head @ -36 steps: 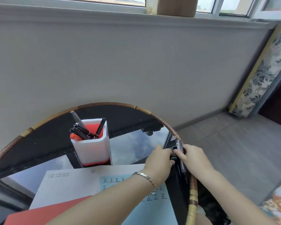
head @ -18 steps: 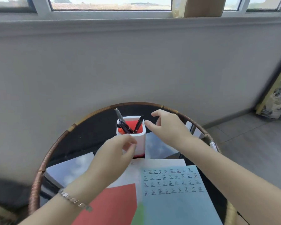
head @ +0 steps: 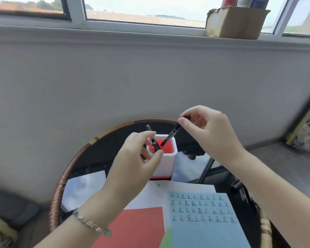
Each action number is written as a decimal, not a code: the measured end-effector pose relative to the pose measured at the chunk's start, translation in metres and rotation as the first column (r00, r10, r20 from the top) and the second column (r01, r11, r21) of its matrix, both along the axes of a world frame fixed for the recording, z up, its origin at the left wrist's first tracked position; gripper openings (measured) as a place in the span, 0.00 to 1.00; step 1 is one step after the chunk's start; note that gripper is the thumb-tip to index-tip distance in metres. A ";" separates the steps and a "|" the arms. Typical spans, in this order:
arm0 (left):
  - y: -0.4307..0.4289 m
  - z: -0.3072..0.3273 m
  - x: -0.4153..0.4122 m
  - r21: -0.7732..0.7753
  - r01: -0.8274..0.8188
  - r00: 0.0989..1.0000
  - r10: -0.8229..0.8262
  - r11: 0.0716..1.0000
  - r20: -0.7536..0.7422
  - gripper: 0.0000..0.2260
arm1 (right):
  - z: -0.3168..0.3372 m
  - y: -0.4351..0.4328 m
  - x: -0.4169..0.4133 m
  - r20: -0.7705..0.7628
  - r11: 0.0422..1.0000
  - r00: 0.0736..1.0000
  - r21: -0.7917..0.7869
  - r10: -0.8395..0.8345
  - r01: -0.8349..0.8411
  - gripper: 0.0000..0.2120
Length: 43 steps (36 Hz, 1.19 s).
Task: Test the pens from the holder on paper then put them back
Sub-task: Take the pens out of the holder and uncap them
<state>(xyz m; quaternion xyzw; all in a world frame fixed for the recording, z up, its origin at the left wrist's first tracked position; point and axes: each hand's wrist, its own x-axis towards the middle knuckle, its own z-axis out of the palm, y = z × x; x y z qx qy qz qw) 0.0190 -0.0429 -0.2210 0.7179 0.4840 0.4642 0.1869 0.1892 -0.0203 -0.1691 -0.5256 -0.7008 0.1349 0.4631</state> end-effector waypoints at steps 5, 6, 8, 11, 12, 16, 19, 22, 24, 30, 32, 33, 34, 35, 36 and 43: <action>0.002 0.022 0.028 0.065 0.118 0.991 -0.122 0.991 0.059 0.08 | 0.017 -0.039 0.000 0.023 0.986 0.988 0.051 0.155 -0.156 0.02; 0.002 0.023 0.033 0.071 0.134 0.989 -0.138 0.988 0.056 0.03 | 0.014 -0.042 0.000 0.018 0.984 0.985 0.048 0.172 -0.173 0.02; -0.001 0.021 0.040 0.073 0.141 0.987 -0.146 0.987 0.069 0.06 | 0.006 -0.047 0.003 -0.021 0.983 0.983 0.040 0.180 -0.179 0.04; -0.008 0.021 0.046 0.080 0.118 0.974 -0.131 0.990 0.183 0.03 | -0.007 -0.053 0.009 -0.133 0.998 0.990 -0.050 0.039 -0.046 0.06; -0.011 0.021 0.046 0.076 0.109 0.958 -0.125 0.991 0.257 0.04 | -0.011 -0.055 0.011 -0.175 0.991 0.984 -0.130 -0.020 -0.003 0.10; -0.020 0.018 0.048 -0.008 0.224 0.861 -0.194 0.975 0.470 0.05 | -0.029 -0.055 0.017 -0.437 0.836 0.896 -0.517 -0.072 -0.185 0.18; -0.023 0.005 0.051 -0.143 0.325 0.834 -0.212 0.935 0.510 0.08 | -0.040 -0.055 0.019 -0.632 0.784 0.762 -0.543 -0.143 -0.303 0.12; -0.020 -0.015 0.049 -0.271 0.300 0.908 -0.186 0.915 0.375 0.08 | -0.050 -0.055 0.018 -0.674 0.807 0.717 -0.517 -0.176 -0.287 0.05; -0.018 -0.027 0.049 -0.305 0.271 0.957 -0.220 0.913 0.191 0.08 | -0.059 -0.057 0.014 -0.599 0.852 0.783 -0.486 -0.165 -0.192 0.08; -0.016 -0.039 0.050 -0.291 0.293 0.935 -0.336 0.911 -0.110 0.10 | -0.076 -0.062 0.006 -0.524 0.939 0.844 -0.334 -0.113 -0.082 0.09; -0.015 -0.044 0.048 -0.245 0.310 0.919 -0.356 0.919 -0.172 0.10 | -0.080 -0.062 0.008 -0.520 0.940 0.849 -0.326 -0.093 -0.097 0.09; -0.016 -0.046 0.047 -0.228 0.327 0.913 -0.369 0.917 -0.176 0.10 | -0.081 -0.063 0.009 -0.523 0.941 0.849 -0.320 -0.076 -0.113 0.09; -0.017 -0.048 0.046 -0.208 0.346 0.909 -0.382 0.915 -0.168 0.10 | -0.083 -0.064 0.010 -0.527 0.940 0.848 -0.314 -0.058 -0.131 0.09; -0.018 -0.048 0.045 -0.192 0.360 0.907 -0.391 0.913 -0.157 0.10 | -0.084 -0.065 0.011 -0.531 0.939 0.847 -0.307 -0.037 -0.151 0.09; -0.018 -0.048 0.045 -0.185 0.368 0.907 -0.396 0.911 -0.146 0.10 | -0.084 -0.065 0.013 -0.532 0.937 0.846 -0.302 -0.013 -0.175 0.08; -0.021 -0.048 0.041 -0.325 0.357 0.906 -0.410 0.876 -0.109 0.04 | -0.083 -0.063 0.026 -0.527 0.911 0.848 -0.320 0.056 -0.258 0.05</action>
